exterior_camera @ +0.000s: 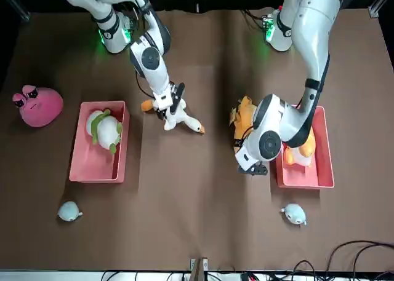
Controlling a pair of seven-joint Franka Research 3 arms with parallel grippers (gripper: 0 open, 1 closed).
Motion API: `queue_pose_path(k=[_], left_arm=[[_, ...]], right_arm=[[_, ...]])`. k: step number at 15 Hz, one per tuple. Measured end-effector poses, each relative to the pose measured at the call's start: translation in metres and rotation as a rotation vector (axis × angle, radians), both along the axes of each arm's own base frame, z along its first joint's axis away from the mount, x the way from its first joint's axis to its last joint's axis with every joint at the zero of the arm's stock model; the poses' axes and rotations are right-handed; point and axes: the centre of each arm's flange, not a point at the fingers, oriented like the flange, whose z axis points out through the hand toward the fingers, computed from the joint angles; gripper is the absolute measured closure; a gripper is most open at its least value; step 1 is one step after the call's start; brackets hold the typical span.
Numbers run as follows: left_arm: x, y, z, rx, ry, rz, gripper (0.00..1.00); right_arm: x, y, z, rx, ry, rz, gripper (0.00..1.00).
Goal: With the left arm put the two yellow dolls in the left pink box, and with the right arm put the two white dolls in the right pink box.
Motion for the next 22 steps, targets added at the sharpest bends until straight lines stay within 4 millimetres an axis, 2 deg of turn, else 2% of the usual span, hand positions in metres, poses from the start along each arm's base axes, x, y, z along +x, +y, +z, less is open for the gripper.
queue_pose_path(k=[3, 6, 7, 9, 12, 13, 15, 17, 19, 21, 22], left_arm=[[0.002, 0.008, -0.014, 0.007, 0.02, 0.012, 0.14], [0.0, 0.01, -0.023, 0.012, 0.034, 0.013, 0.19], [-0.001, 0.01, -0.025, 0.014, 0.039, 0.013, 0.29], [-0.003, 0.013, -0.028, 0.018, 0.048, 0.015, 0.48], [-0.001, 0.023, -0.029, 0.024, 0.063, 0.027, 0.71], [-0.001, 0.026, -0.027, 0.026, 0.068, 0.03, 0.79], [0.001, 0.033, -0.014, 0.035, 0.072, 0.048, 0.82], [0.003, 0.046, 0.011, 0.045, 0.073, 0.063, 0.82], [0.001, 0.055, 0.041, 0.057, 0.08, 0.068, 0.82], [-0.005, 0.06, 0.069, 0.073, 0.087, 0.065, 0.82], [-0.008, 0.079, 0.095, 0.112, 0.086, 0.075, 0.82]], right_arm=[[0.001, 0.0, -0.01, 0.004, -0.003, -0.002, 0.03], [0.003, 0.001, -0.008, 0.006, -0.005, -0.003, 0.37], [0.003, 0.002, -0.007, 0.006, -0.006, -0.003, 0.45], [0.005, 0.0, -0.004, 0.001, -0.002, -0.006, 0.57], [0.01, -0.003, 0.007, -0.008, 0.003, -0.015, 0.79], [0.013, -0.005, 0.015, -0.008, 0.0, -0.02, 0.83], [0.027, -0.015, 0.04, -0.012, -0.005, -0.054, 0.84], [0.054, -0.043, 0.084, -0.02, -0.004, -0.12, 0.87], [0.086, -0.091, 0.132, -0.016, -0.012, -0.221, 0.87], [0.11, -0.151, 0.164, -0.007, -0.032, -0.327, 0.87], [0.126, -0.207, 0.174, -0.004, -0.043, -0.425, 0.87]])
